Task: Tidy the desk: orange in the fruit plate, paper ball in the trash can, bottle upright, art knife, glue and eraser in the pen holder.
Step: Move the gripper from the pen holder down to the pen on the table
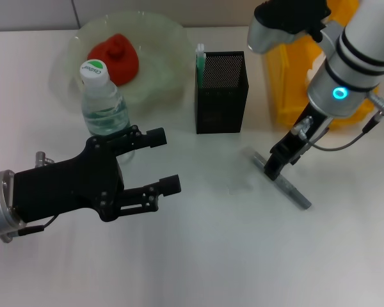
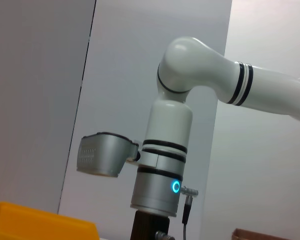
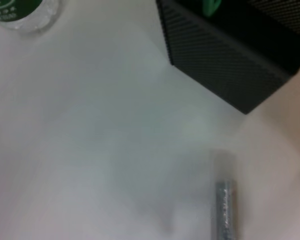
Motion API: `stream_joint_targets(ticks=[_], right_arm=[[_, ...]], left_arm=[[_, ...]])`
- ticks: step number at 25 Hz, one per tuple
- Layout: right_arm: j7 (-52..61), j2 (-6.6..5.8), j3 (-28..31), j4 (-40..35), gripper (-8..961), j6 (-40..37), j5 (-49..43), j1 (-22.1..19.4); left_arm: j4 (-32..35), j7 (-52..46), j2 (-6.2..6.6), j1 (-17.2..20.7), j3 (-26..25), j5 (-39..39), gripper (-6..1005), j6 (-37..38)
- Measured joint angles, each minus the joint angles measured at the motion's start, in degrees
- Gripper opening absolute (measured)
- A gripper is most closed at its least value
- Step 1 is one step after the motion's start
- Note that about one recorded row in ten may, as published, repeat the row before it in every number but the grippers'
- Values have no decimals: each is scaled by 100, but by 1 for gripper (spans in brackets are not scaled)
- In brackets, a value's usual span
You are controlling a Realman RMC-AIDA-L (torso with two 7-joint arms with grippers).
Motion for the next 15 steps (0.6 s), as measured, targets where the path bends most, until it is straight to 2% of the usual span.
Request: stream_joint_targets(ticks=[5, 15], right_arm=[[0, 7, -227, 286, 519, 309, 104, -1], [7, 11, -281, 417, 511, 533, 145, -21]], left_arm=[[-1, 15, 0, -5, 0, -10, 804, -4], [-17, 52, 1, -9, 0, -3, 804, -9]])
